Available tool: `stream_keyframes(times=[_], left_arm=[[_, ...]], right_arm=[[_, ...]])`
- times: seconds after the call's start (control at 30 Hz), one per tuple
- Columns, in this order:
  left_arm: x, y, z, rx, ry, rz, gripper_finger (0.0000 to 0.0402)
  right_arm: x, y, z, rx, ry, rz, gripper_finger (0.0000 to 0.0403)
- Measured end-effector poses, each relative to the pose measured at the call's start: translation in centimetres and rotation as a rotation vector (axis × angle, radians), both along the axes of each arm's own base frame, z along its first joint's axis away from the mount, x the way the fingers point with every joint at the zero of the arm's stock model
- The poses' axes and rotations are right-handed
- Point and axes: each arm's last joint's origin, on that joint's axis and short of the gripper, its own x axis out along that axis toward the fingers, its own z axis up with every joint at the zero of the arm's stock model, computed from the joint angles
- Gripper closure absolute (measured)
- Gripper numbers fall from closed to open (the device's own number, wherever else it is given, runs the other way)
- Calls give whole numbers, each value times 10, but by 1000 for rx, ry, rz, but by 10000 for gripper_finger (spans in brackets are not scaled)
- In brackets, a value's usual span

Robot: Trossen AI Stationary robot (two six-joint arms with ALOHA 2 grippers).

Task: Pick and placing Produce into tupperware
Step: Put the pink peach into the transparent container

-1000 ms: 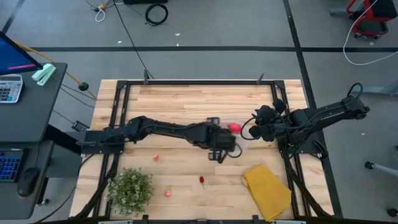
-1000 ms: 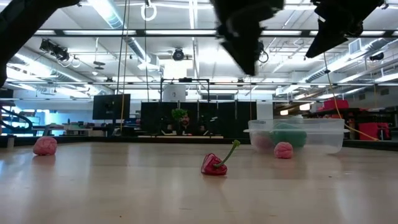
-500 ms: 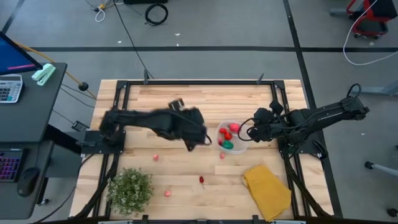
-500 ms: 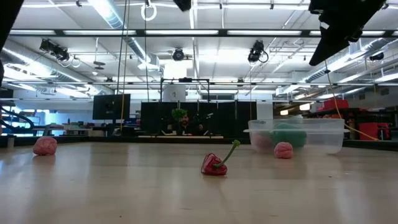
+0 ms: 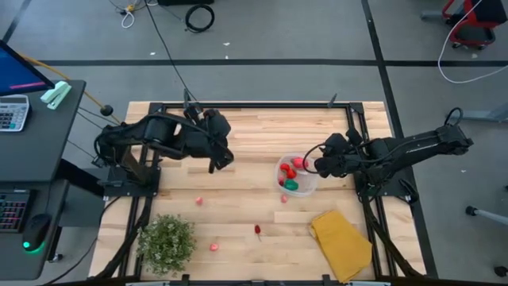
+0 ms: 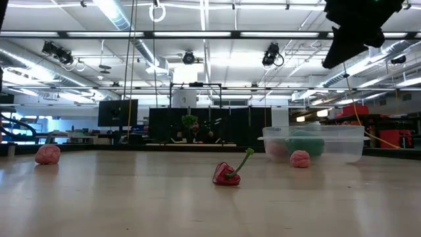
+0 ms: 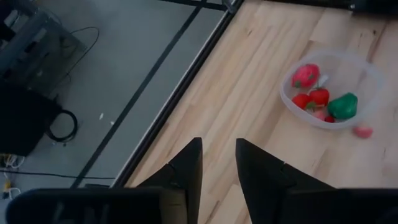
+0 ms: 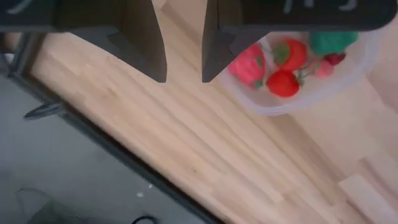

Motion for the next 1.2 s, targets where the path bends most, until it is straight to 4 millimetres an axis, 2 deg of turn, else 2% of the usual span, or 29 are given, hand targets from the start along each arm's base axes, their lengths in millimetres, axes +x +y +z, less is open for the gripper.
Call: stream_keyframes(times=[0.2, 0.33, 0.4, 0.47, 0.57, 0.63, 0.77, 0.93, 1.0, 1.1, 1.2], left_arm=[[2, 0, -1, 23, 30, -27, 301], [5, -1, -11, 36, 78, -35, 301], [7, 1, -15, 39, 98, -30, 301], [9, 3, -20, 44, 118, -23, 303], [12, 6, -28, 48, 153, -11, 305], [13, 8, -32, 51, 172, -6, 305], [15, 9, -37, 65, 208, -14, 307], [13, 11, -34, 153, 188, 33, 312], [9, 13, -31, 167, 177, 46, 312], [8, 15, -29, 165, 166, 58, 310], [5, 16, -27, 164, 163, 56, 308]], right_arm=[[1, -2, 2, -148, 17, -12, 293], [10, -1, 6, -81, -92, -10, 293], [23, 3, 8, 8, -144, 104, 293], [37, 11, 10, 76, -206, 291, 293], [59, 22, 14, 113, -360, 570, 293], [72, 28, 13, 105, -446, 688, 293], [102, 36, -11, 116, -439, 780, 293], [146, 40, -73, 126, -309, 774, 293], [162, 40, -92, 131, -263, 765, 293], [179, 42, -109, 130, -207, 768, 293], [186, 42, -123, 130, -158, 771, 293]])
